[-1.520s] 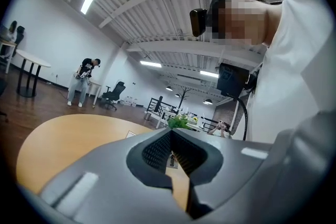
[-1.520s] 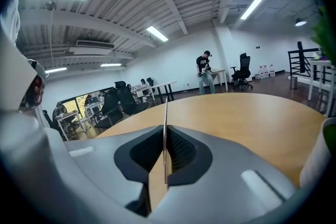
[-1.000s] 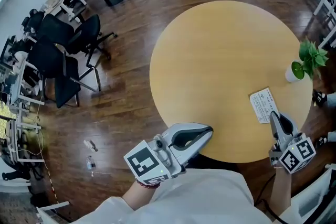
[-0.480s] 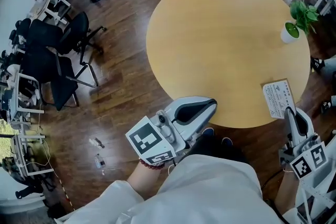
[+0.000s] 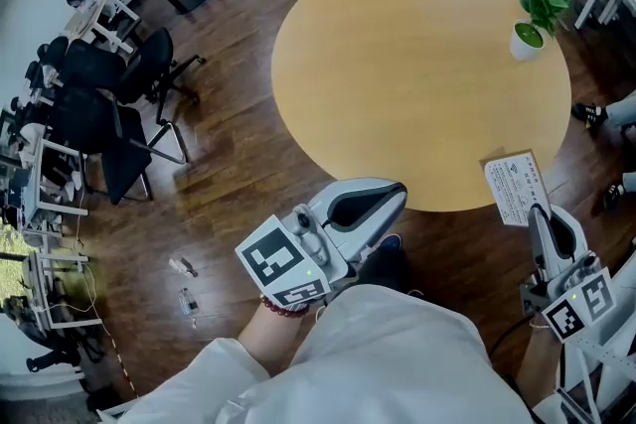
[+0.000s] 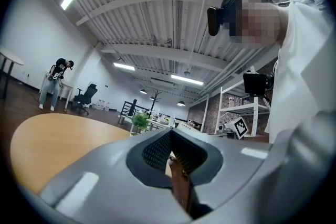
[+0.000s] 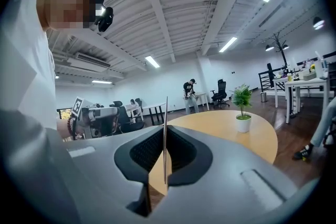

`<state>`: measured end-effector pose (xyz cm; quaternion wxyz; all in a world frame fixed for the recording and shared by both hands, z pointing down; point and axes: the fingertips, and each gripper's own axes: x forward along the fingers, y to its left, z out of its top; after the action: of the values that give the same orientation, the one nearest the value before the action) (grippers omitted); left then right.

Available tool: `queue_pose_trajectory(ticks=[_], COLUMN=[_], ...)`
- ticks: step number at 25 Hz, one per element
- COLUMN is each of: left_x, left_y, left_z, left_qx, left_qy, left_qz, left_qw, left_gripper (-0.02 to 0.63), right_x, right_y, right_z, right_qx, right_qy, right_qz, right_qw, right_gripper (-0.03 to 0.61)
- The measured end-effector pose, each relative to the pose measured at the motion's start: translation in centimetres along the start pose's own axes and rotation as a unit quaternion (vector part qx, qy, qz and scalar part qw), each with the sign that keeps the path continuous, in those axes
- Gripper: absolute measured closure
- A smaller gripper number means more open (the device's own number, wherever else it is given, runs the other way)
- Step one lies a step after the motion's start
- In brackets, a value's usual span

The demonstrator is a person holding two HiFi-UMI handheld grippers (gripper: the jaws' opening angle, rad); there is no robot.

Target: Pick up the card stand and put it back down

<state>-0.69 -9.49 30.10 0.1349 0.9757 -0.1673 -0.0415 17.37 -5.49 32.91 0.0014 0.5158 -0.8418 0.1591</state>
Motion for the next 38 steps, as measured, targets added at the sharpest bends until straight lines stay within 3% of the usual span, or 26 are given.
queue_pose_trajectory(ticks=[9, 14, 16, 18, 21, 27, 31, 38], left_x=[1.0, -3.6, -5.8, -5.4, -2.8, -2.9, -4.5, -8.2], left_y=[-14.2, -15.5, -15.8, -17.3, -20.3, -23.7, -24.1, -22.2], left_z=[-4.0, -8.5, -8.0, -6.1, -4.5, -3.7, -3.5, -2.6], left_qx=[-0.014, -0.017, -0.004, 0.006, 0.008, 0.018, 0.018, 0.006], left_qy=[0.001, -0.006, -0.007, -0.010, -0.020, -0.031, -0.037, -0.046], left_qz=[0.037, 0.034, 0.040, 0.044, 0.017, -0.025, -0.045, -0.035], left_qw=[0.9992, 0.9993, 0.9992, 0.9990, 0.9996, 0.9990, 0.9981, 0.9983], left_gripper=[0.612, 0.612, 0.612, 0.612, 0.612, 0.612, 0.612, 0.612], right_x=[-13.8, -15.6, -15.3, -16.6, -19.9, -21.0, -20.4, -18.6], right_y=[0.4, 2.6, 4.5, 5.1, 5.2, 8.8, 10.8, 14.7], right_z=[-3.9, -10.1, -11.8, -10.6, -8.0, -8.0, -7.7, -6.7], right_qx=[0.013, 0.007, 0.010, 0.006, -0.011, -0.023, -0.030, -0.042], right_qy=[0.002, -0.004, -0.014, -0.014, -0.014, -0.012, -0.011, -0.020], right_qz=[0.029, 0.018, 0.031, 0.044, 0.038, 0.051, 0.059, 0.065], right_qw=[1.000, 1.000, 0.999, 0.999, 0.999, 0.998, 0.998, 0.997], right_gripper=[0.560, 0.560, 0.560, 0.560, 0.560, 0.560, 0.560, 0.560])
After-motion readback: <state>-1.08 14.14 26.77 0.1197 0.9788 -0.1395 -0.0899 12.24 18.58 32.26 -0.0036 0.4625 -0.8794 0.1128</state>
